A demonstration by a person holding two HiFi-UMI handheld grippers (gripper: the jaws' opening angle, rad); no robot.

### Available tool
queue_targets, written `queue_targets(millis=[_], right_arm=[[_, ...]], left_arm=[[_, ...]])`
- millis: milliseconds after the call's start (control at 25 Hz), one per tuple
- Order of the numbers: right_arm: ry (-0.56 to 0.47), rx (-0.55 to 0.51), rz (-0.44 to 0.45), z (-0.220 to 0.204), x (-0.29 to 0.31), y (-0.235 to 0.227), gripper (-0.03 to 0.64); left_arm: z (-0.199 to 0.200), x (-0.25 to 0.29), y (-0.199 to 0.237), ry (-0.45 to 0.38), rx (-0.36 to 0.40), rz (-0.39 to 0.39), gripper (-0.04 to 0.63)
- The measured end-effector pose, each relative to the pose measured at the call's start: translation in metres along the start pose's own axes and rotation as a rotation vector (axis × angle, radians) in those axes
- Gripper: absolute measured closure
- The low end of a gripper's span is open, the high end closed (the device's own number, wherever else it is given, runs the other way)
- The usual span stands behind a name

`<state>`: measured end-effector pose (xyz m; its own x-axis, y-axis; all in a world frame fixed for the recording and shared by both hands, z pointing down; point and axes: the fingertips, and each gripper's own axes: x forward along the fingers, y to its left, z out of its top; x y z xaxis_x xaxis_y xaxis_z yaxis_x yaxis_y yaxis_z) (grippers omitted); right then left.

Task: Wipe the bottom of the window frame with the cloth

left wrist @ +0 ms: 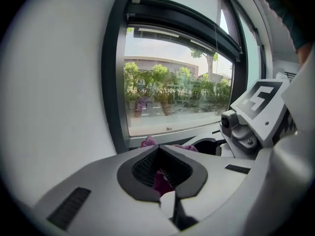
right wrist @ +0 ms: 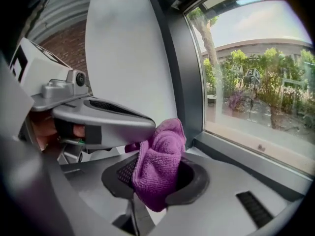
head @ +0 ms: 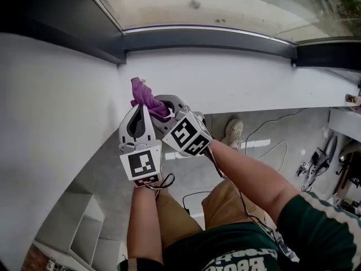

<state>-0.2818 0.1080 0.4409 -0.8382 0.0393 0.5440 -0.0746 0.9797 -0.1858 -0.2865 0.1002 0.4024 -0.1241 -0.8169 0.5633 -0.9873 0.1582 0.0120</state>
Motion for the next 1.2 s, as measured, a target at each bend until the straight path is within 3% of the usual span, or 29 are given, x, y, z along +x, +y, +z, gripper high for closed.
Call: queue_targets(millis=[400,640,760,880,1200], right_arm=[[-0.111,0.006,-0.082,0.086,-0.112,-0.019,0.491],[-0.196,0.018,-0.116,0.143,-0.180,-0.021,0.490],[-0.221,0.014,-0.120,0.160,-0.209,-0.013,0.489],[-0.251,-0.008,-0.124,0.179,-0.234,-0.018,0.489],[-0.310,-0.013,-0.210,0.214,-0.312,-0.022,0.489]], left_arm=[[0.122,-0.052,-0.033,-0.180,0.070,-0.028,0.589],[0.181,-0.082,-0.060,-0.212,0.094,-0.056,0.589],[0.203,-0.099,-0.071,-0.230,0.070,-0.075,0.589],[0.231,-0.108,-0.084,-0.263,0.054,-0.114,0.589],[0.291,-0.146,-0.131,-0.326,0.102,-0.222,0.589]])
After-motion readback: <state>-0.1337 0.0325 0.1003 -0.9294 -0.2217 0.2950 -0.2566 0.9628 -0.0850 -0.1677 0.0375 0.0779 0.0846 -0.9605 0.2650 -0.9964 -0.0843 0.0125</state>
